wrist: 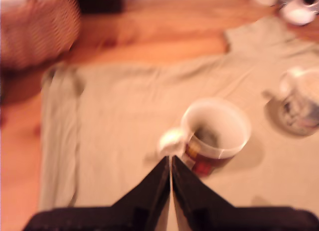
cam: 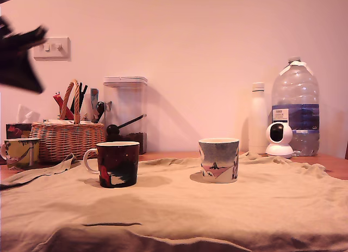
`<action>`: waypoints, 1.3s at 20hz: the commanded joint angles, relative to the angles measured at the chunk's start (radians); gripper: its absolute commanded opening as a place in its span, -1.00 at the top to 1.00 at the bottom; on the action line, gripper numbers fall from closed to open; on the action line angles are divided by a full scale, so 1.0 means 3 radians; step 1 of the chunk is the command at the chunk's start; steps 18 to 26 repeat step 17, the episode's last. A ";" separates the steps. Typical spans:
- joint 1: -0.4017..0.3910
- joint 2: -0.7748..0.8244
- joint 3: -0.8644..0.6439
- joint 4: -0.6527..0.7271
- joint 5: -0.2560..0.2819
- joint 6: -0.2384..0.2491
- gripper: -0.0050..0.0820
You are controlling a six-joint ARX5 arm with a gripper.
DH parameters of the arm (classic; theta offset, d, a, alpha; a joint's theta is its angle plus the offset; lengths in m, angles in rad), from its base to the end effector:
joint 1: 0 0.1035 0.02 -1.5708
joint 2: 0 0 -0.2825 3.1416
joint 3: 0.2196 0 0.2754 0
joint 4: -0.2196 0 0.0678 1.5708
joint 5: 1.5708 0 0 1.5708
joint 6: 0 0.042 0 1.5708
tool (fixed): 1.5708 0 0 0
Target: Pick up the coffee capsules on the table and drop them inside the coffee cup
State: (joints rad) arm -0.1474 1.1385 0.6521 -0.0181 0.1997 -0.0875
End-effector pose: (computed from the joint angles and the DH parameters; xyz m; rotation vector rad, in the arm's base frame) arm 0.2586 -0.0468 0.2347 -0.0980 0.5214 -0.3173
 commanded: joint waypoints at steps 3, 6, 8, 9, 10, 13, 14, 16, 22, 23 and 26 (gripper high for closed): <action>0.0079 -0.0483 -0.0593 0.0223 -0.0052 -0.0126 0.93; 0.0085 -0.0960 -0.0951 0.0228 -0.0123 -0.0179 0.93; 0.0083 -0.1303 -0.1141 0.0195 -0.0172 -0.0267 0.93; 0.0083 -0.1514 -0.1219 0.0142 -0.0198 -0.0301 0.93; 0.0083 -0.1710 -0.1288 0.0070 -0.0197 -0.0320 0.93; 0.0083 -0.2291 -0.1342 -0.0434 -0.0249 -0.0319 0.93; 0.0083 -0.2463 -0.1342 -0.0570 -0.0276 -0.0318 0.93; 0.0083 -0.2801 -0.1342 -0.0842 -0.0324 -0.0319 0.93; 0.0083 -0.2950 -0.1342 -0.0964 -0.0341 -0.0318 0.93; 0.0083 -0.2950 -0.1342 -0.0964 -0.0341 -0.0318 0.93; 0.0083 -0.2950 -0.1342 -0.0964 -0.0341 -0.0318 0.93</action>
